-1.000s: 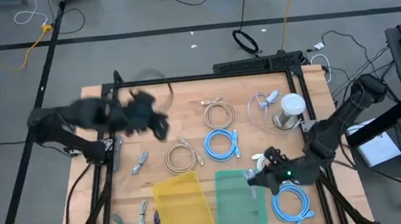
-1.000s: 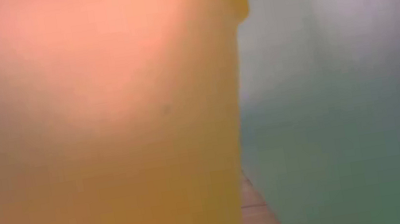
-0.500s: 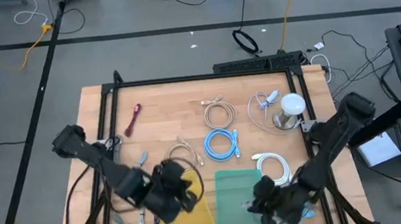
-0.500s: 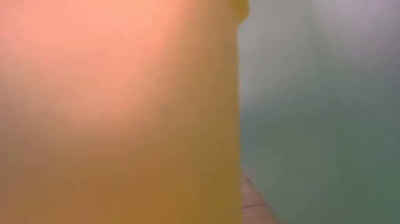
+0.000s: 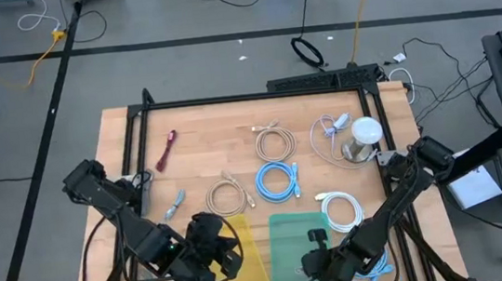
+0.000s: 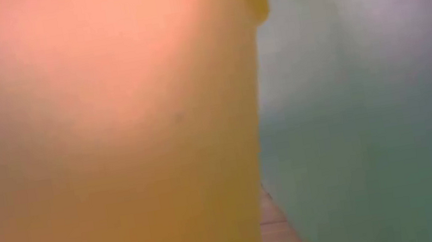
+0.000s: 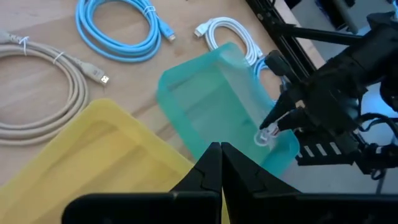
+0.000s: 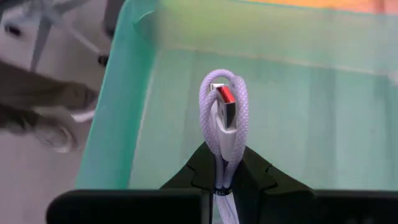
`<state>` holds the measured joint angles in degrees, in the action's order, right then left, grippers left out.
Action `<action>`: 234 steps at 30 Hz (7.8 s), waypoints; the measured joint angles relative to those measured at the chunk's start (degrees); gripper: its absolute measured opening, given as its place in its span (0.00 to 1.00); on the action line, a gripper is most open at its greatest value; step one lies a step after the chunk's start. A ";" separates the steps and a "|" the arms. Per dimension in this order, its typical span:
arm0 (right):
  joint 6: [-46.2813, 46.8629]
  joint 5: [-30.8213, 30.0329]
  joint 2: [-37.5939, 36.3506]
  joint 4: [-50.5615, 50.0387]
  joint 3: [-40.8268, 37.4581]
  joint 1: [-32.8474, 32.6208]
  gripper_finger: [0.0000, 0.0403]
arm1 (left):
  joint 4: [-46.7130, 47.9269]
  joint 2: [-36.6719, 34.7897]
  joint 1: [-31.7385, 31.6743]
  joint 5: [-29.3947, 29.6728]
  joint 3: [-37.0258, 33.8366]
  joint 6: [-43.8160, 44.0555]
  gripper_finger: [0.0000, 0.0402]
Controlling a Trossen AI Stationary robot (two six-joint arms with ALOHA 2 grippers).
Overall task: Pick & Place USB Port
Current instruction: Put the small gray charger cable into the green bin, then adjust the yellow bin, then put the large top brown charger cable into the yellow bin
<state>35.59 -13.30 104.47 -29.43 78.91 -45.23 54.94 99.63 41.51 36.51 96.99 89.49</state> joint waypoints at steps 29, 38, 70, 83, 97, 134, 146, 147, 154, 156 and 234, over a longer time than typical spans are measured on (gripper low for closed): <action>3.66 5.86 -6.09 14.32 0.00 4.08 0.49 | 8.04 2.89 2.30 -13.09 -0.02 2.20 0.00; -3.73 -3.70 -17.61 26.34 0.00 2.25 0.42 | 35.66 9.01 7.82 -29.81 -0.18 22.21 0.00; -7.79 -13.71 -20.20 28.36 -0.02 -4.02 0.40 | 4.94 9.03 1.08 -28.04 -24.06 16.41 0.00; -8.27 -13.71 -20.20 28.36 -0.02 -4.02 0.40 | 28.72 -4.82 1.87 -20.85 -23.06 26.13 0.00; -15.42 -37.00 -21.42 4.91 -0.02 10.84 0.40 | 31.31 -32.74 8.72 23.07 -20.59 25.51 0.00; -47.31 0.79 -14.55 -2.17 -19.74 50.29 0.40 | 33.50 -33.03 7.27 18.89 -20.61 11.81 0.02; -57.50 1.96 0.98 -7.90 -2.16 51.76 0.40 | 30.56 -33.00 7.59 17.94 -20.61 12.85 0.02; -57.93 1.58 1.19 -8.34 -1.63 51.83 0.40 | 30.28 -32.98 7.83 17.96 -20.61 12.81 0.02; -58.56 1.24 1.43 -14.23 -1.42 53.36 0.40 | 30.01 -32.89 8.88 18.46 -20.61 13.00 0.02; -58.59 1.02 1.34 -14.83 -1.65 54.01 0.40 | 30.01 -32.89 8.86 18.89 -20.61 13.00 0.02; -59.90 -0.27 -6.70 -7.01 -8.79 59.19 0.45 | 27.11 -31.59 7.16 17.72 -21.49 13.05 0.02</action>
<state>-24.31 -13.57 97.77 -36.44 70.12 13.95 82.05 68.04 48.66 54.24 75.50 102.54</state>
